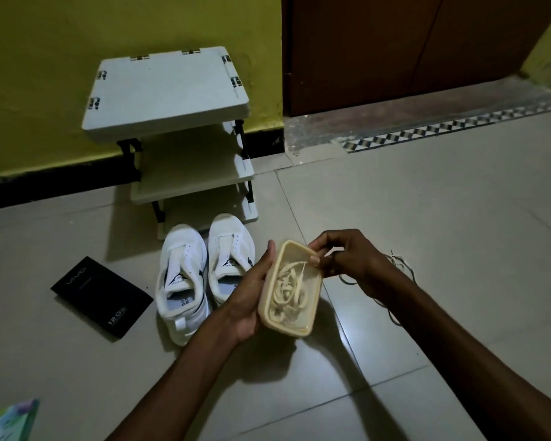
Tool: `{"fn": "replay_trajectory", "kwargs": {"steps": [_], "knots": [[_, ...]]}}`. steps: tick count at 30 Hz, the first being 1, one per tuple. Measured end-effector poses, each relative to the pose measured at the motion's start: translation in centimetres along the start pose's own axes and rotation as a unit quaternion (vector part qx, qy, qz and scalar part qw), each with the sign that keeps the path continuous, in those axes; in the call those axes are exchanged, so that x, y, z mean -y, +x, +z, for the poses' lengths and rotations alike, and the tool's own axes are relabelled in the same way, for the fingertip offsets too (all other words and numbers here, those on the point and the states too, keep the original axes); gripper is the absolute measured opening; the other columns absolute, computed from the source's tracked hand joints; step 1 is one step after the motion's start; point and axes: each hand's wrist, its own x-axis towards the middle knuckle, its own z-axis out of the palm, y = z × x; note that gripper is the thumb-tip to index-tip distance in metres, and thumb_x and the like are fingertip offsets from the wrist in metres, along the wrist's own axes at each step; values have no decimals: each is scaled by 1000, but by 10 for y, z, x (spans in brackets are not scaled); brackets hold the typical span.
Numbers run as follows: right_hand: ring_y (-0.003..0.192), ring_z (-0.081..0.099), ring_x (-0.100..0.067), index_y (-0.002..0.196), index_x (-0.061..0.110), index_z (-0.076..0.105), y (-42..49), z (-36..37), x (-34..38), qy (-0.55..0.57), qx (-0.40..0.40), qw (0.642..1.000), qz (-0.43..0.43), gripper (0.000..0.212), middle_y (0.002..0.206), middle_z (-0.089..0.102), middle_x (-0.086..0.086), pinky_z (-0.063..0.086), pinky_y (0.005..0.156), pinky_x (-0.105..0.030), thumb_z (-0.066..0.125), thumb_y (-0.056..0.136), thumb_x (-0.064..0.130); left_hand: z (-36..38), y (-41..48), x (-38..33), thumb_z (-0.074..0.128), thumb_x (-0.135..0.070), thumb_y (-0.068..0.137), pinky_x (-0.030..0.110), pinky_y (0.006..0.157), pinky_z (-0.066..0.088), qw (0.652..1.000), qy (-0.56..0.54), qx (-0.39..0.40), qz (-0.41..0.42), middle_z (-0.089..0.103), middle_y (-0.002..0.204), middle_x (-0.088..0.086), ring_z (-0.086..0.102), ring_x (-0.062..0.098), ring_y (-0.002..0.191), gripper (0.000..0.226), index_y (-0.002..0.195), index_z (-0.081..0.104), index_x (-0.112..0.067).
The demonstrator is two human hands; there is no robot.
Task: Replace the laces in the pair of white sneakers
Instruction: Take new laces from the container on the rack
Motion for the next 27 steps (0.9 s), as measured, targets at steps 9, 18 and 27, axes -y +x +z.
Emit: {"fn": "replay_trajectory", "kwargs": {"steps": [9,18,27], "knots": [[70,68,-18,78,12,73,9,11,5,-38,-92,994,-37,17,73,71,-10,56,63,-26,76,75,-4,7,13,-9,42,-69,91,55,101,44,1000,17,-18,13,70,100,15,67,28,86,70,123,65,-11],[69,65,-21,78,8,69,8,7,4,-8,-111,992,-52,14,73,67,-11,54,60,-25,75,76,-5,6,15,-10,43,-65,93,44,86,51,998,-1,-59,8,72,97,17,70,29,82,64,117,63,-9],[77,60,-17,98,4,66,2,-8,11,24,16,996,-81,18,89,59,-20,53,68,-23,56,89,-9,4,18,-13,40,-65,94,45,84,52,997,-24,-77,9,72,103,18,71,30,86,65,116,65,-9]]}}
